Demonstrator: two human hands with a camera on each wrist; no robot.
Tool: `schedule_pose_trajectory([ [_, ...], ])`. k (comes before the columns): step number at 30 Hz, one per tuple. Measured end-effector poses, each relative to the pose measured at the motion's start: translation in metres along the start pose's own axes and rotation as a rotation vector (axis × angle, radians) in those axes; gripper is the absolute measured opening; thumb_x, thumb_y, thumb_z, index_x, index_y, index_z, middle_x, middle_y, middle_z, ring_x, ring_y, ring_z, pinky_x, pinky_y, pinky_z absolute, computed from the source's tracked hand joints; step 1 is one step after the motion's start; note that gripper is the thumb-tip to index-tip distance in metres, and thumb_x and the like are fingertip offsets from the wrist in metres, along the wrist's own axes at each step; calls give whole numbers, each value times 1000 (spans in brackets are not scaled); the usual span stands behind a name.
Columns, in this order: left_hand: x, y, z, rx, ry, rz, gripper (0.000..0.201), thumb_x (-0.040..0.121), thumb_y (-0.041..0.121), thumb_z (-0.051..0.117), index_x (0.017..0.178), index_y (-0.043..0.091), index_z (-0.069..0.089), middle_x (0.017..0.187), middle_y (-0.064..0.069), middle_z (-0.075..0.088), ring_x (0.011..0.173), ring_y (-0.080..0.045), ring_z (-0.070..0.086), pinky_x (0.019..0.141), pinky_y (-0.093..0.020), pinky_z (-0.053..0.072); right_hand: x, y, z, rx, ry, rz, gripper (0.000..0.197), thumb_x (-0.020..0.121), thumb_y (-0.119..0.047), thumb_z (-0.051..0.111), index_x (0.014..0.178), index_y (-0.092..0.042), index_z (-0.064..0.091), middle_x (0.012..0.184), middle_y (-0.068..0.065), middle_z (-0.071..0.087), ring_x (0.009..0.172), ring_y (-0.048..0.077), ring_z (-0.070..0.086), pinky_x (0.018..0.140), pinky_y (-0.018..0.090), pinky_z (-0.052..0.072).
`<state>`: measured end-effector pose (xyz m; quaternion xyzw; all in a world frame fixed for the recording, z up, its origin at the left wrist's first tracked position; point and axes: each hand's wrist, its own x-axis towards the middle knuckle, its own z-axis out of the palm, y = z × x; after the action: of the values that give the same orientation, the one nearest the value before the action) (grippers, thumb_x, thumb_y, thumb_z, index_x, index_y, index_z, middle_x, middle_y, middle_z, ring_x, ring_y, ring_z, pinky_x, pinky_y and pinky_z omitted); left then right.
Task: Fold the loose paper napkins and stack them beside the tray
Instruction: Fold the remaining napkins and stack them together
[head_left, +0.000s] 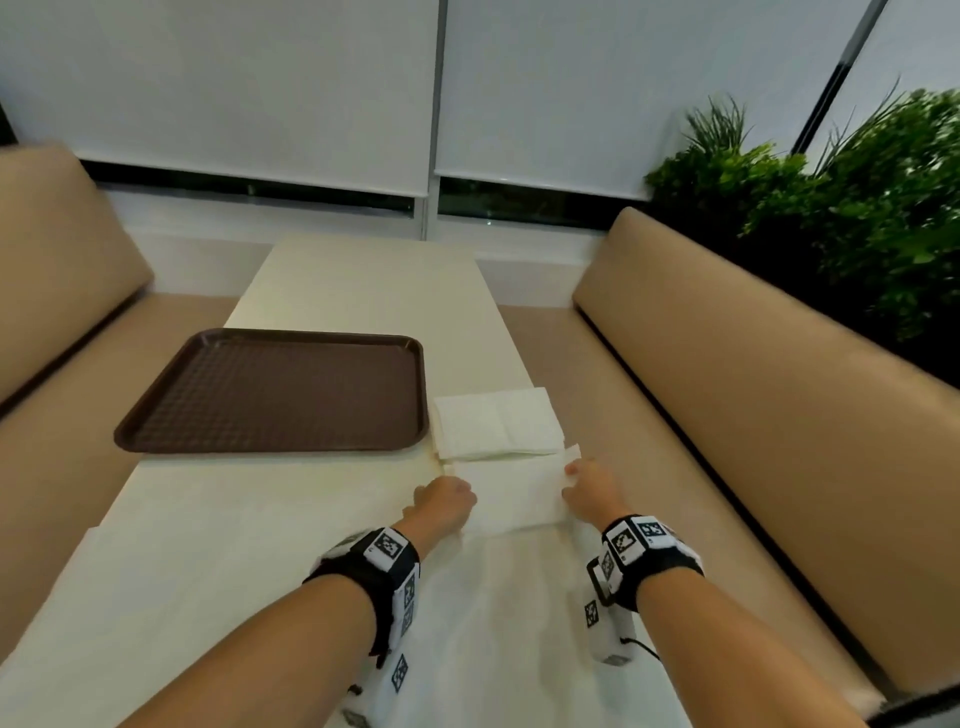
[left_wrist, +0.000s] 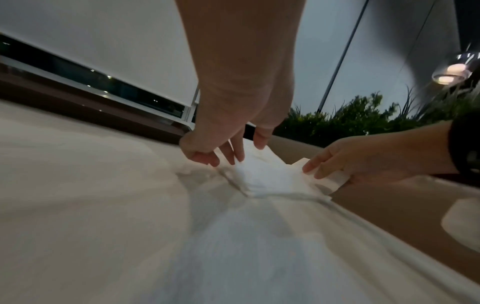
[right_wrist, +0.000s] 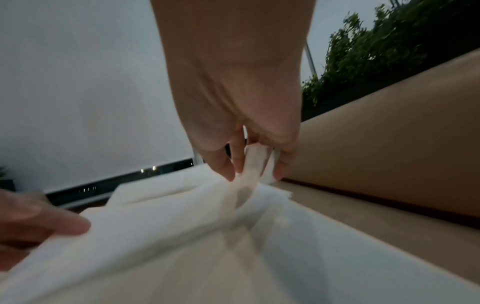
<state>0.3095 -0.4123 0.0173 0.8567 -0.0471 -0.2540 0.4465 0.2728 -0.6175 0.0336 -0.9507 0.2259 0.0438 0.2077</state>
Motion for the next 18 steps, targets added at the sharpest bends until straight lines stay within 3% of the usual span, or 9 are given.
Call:
schedule_pose_trajectory([
  [3,5,-7,11,367,35,-14,34,91,28,43,119,19,60,132,-3,47,123,-27,35,94,-37,30,-1,6,16,-110,-51,48,35,91,-13,46,125,-10,54,134,14,45,124,29,41,102,33,35],
  [5,0,-7,12,478,58,37,38,93,33,42,128,25,54,142,-1,32,126,-25,29,96,-37,28,-5,6,19,-169,-73,81,39,90,-18,45,128,-20,50,138,11,35,129,30,30,107,42,29],
  [7,-11,-3,6,448,71,87,37,94,38,43,128,29,53,146,1,24,130,-23,24,96,-35,24,-5,5,18,-154,-103,99,48,88,-22,45,136,-26,41,149,13,23,136,35,20,111,51,22],
  [10,-40,-4,-29,219,126,175,31,96,40,48,125,34,54,142,4,31,133,-20,27,102,-31,22,-16,-13,10,-60,-33,9,59,90,-29,49,145,-27,29,153,16,19,139,38,19,113,53,20],
  [12,-72,-17,-63,25,133,273,16,96,33,53,109,37,60,131,4,48,126,-19,42,102,-27,34,-35,-39,6,-70,13,-113,55,92,-32,52,144,-27,34,152,11,22,139,33,17,111,48,20],
  [13,-92,-28,-81,-33,131,315,13,96,29,53,101,38,61,122,6,56,116,-18,51,93,-21,41,-46,-53,6,-75,-18,-173,51,92,-34,53,141,-28,38,150,7,25,139,30,19,110,47,22],
  [15,-137,-57,-112,-51,145,325,15,96,27,53,99,37,64,109,12,62,100,-11,57,77,-12,41,-74,-83,11,-85,-188,-301,44,93,-37,54,135,-31,45,146,2,33,137,26,24,108,46,25],
  [18,-204,-115,-142,-65,200,257,17,94,31,55,102,40,66,103,16,64,96,-3,58,74,-13,42,-110,-120,38,-130,-432,-453,43,92,-43,56,132,-31,50,143,0,40,136,25,27,112,47,24],
])
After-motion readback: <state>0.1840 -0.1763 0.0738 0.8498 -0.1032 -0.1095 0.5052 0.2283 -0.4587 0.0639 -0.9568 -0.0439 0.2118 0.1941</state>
